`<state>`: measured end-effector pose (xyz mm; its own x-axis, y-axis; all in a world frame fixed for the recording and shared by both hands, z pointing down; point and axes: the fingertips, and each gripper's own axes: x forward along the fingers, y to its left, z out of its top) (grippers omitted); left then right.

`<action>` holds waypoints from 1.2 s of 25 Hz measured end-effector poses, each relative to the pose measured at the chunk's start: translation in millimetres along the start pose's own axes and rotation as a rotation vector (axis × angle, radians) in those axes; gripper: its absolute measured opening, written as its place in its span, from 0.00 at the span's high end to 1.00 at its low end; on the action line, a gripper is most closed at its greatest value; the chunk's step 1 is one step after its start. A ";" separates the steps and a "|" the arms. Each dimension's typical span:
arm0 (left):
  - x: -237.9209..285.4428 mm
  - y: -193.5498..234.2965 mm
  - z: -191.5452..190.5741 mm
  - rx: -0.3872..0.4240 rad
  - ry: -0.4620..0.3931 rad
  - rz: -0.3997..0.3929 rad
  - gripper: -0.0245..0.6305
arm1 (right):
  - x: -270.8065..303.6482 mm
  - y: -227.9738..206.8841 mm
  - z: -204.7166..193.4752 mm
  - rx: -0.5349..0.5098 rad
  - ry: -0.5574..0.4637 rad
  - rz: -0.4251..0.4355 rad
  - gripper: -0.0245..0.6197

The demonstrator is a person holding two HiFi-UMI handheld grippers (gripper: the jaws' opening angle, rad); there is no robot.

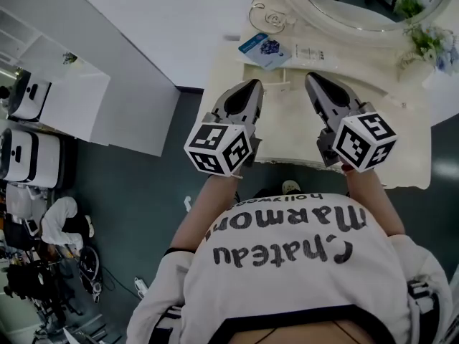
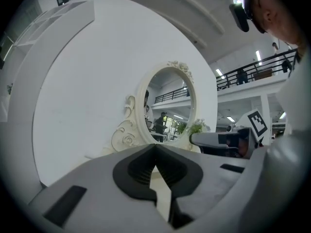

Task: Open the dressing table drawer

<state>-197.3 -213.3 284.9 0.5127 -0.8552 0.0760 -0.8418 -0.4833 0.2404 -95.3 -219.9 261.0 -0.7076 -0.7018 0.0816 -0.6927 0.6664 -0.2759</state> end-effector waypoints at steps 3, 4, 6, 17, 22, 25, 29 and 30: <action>-18.4 -6.1 12.1 0.029 -0.035 0.005 0.93 | -4.9 17.3 -0.8 -0.032 0.004 -0.001 0.92; -24.2 -8.6 14.9 0.039 -0.046 0.006 0.93 | -7.1 22.0 -2.0 -0.042 0.006 -0.002 0.92; -35.0 -14.2 18.1 0.056 -0.064 0.005 0.93 | -12.7 29.8 -4.5 -0.060 0.004 -0.009 0.92; -77.3 -31.1 5.3 0.038 -0.061 -0.008 0.93 | -47.0 57.0 -16.1 -0.112 -0.003 -0.072 0.92; -91.0 -38.9 1.3 0.027 -0.065 -0.020 0.93 | -58.6 68.1 -24.2 -0.114 0.011 -0.083 0.92; -98.1 -45.0 -1.7 0.029 -0.068 -0.028 0.93 | -65.6 73.7 -28.9 -0.113 0.013 -0.085 0.92; -107.6 -49.7 -7.8 0.020 -0.059 -0.030 0.93 | -74.0 78.6 -36.1 -0.109 0.021 -0.091 0.92; -109.6 -50.1 -8.5 0.019 -0.058 -0.030 0.93 | -75.3 79.3 -37.3 -0.109 0.024 -0.093 0.92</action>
<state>-209.8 -93.8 272.8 0.5273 -0.8496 0.0129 -0.8298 -0.5116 0.2228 -102.1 -104.9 268.7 -0.6420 -0.7565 0.1250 -0.7655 0.6231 -0.1606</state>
